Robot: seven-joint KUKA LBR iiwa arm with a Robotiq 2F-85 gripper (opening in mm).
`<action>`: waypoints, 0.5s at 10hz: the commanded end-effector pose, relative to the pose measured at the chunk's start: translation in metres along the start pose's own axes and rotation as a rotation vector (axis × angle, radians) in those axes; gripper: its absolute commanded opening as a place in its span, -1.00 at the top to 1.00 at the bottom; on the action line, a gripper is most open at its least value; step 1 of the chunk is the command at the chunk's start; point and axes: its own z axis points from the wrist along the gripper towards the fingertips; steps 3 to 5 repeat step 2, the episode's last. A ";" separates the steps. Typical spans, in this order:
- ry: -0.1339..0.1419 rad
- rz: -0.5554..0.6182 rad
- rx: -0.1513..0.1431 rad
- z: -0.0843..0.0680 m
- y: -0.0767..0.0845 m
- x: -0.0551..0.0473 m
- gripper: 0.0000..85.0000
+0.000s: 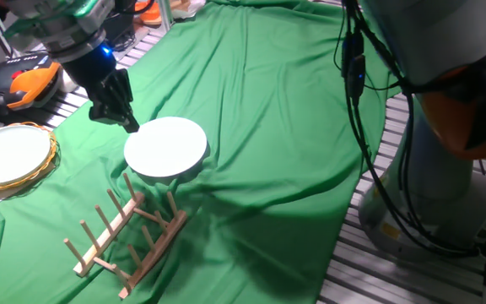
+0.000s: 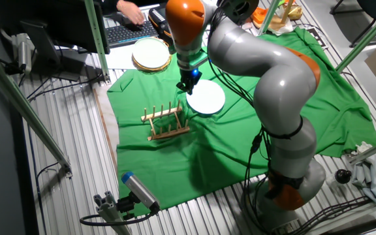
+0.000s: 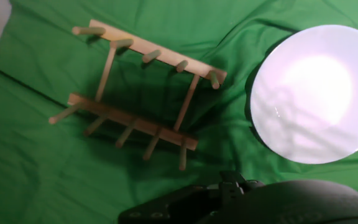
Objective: Take the dish off the dish rack
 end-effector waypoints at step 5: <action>-0.018 0.045 0.006 -0.003 0.004 -0.001 1.00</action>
